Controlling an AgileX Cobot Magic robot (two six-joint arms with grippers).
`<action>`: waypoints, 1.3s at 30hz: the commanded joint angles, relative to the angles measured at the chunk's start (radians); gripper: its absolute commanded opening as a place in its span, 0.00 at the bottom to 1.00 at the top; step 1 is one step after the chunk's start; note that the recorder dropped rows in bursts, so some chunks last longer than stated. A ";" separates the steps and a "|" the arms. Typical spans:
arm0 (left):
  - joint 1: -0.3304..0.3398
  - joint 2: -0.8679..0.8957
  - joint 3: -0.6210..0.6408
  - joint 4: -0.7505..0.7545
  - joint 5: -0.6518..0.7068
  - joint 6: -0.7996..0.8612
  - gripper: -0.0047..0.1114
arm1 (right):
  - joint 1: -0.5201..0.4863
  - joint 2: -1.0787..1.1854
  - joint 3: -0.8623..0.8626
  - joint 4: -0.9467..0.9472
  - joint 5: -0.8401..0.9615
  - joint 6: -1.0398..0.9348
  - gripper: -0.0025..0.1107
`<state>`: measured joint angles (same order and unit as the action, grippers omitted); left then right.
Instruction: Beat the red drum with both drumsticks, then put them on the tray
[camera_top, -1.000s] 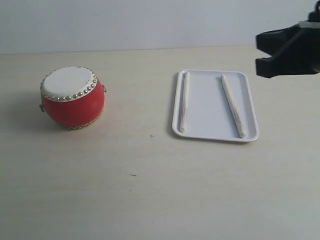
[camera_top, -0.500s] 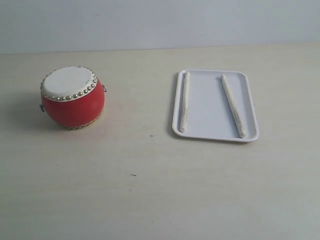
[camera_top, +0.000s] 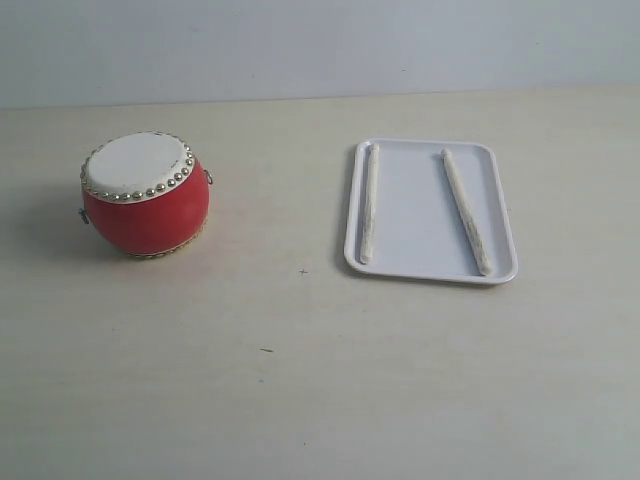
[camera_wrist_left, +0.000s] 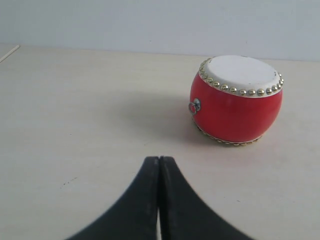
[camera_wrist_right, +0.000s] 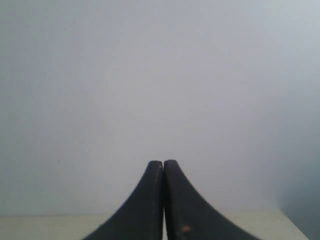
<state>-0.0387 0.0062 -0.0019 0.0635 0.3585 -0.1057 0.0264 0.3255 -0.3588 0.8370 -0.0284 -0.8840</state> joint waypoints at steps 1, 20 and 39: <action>0.001 -0.006 0.002 0.003 -0.004 -0.004 0.04 | -0.041 -0.036 0.003 -0.626 0.207 0.550 0.02; 0.001 -0.006 0.002 0.003 -0.004 -0.004 0.04 | -0.041 -0.326 0.320 -1.084 0.397 1.044 0.02; 0.001 -0.006 0.002 0.003 -0.004 -0.004 0.04 | -0.041 -0.326 0.359 -1.080 0.393 1.044 0.02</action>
<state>-0.0387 0.0062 -0.0019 0.0635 0.3585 -0.1057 -0.0079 0.0061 -0.0057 -0.2372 0.3771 0.1562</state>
